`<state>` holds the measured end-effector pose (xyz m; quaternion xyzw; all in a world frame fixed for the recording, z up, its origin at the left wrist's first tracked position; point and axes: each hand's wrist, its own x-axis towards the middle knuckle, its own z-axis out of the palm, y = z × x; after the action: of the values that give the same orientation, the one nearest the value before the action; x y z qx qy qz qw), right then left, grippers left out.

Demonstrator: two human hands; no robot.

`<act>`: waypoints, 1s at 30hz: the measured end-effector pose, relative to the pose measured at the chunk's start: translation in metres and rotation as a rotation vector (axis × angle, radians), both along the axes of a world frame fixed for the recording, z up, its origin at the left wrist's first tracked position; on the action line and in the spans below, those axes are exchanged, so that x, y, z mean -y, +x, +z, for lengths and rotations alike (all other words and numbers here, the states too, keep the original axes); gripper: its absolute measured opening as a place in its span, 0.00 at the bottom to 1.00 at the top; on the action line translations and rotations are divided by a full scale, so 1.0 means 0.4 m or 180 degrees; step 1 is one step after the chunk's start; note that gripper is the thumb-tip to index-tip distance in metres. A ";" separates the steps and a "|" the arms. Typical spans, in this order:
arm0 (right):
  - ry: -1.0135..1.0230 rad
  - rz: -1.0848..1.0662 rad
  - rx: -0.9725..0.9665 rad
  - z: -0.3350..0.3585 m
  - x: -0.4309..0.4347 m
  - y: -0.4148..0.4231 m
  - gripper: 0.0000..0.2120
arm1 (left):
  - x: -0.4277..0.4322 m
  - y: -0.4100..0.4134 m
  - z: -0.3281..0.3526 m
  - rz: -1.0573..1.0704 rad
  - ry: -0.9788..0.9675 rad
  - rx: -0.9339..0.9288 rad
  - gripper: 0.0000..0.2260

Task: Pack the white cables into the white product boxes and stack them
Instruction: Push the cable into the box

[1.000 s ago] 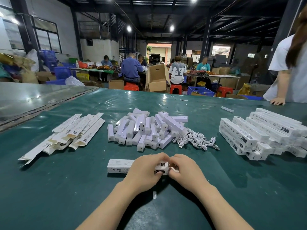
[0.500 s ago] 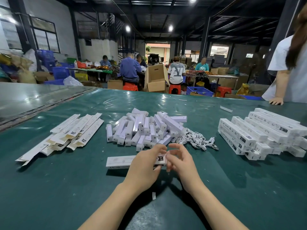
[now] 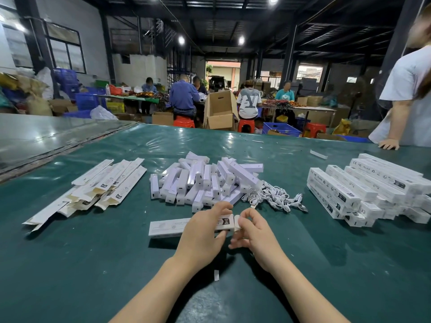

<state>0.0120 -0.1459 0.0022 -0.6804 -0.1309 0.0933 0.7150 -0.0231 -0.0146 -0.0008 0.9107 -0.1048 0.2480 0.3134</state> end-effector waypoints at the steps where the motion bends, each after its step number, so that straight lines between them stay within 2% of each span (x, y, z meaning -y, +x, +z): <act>1: 0.0003 0.0029 -0.0006 0.001 0.001 0.000 0.09 | 0.000 0.000 0.001 -0.0003 0.0001 -0.0006 0.23; 10: -0.0063 0.0152 0.0200 -0.005 0.005 0.000 0.09 | -0.006 0.001 -0.001 0.0036 0.0011 -0.0024 0.24; 16: -0.0133 -0.0109 0.0404 -0.012 -0.003 -0.002 0.09 | 0.005 -0.001 0.005 0.0131 -0.0071 0.0148 0.22; 22: 0.0129 -0.0330 0.0630 -0.016 -0.023 -0.011 0.11 | 0.027 -0.007 0.007 0.0288 -0.0272 0.0418 0.21; 28: 0.0499 -0.0646 0.1004 -0.014 -0.042 -0.032 0.06 | 0.035 -0.009 0.013 0.0395 -0.0371 0.0750 0.20; 30: 0.0611 -0.0661 0.1067 -0.009 -0.048 -0.043 0.08 | 0.034 -0.008 0.021 0.0492 -0.0424 0.0848 0.20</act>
<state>-0.0052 -0.1265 -0.0015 -0.6251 -0.1855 -0.1081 0.7504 -0.0264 -0.0282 0.0075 0.8523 -0.0583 0.3963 0.3364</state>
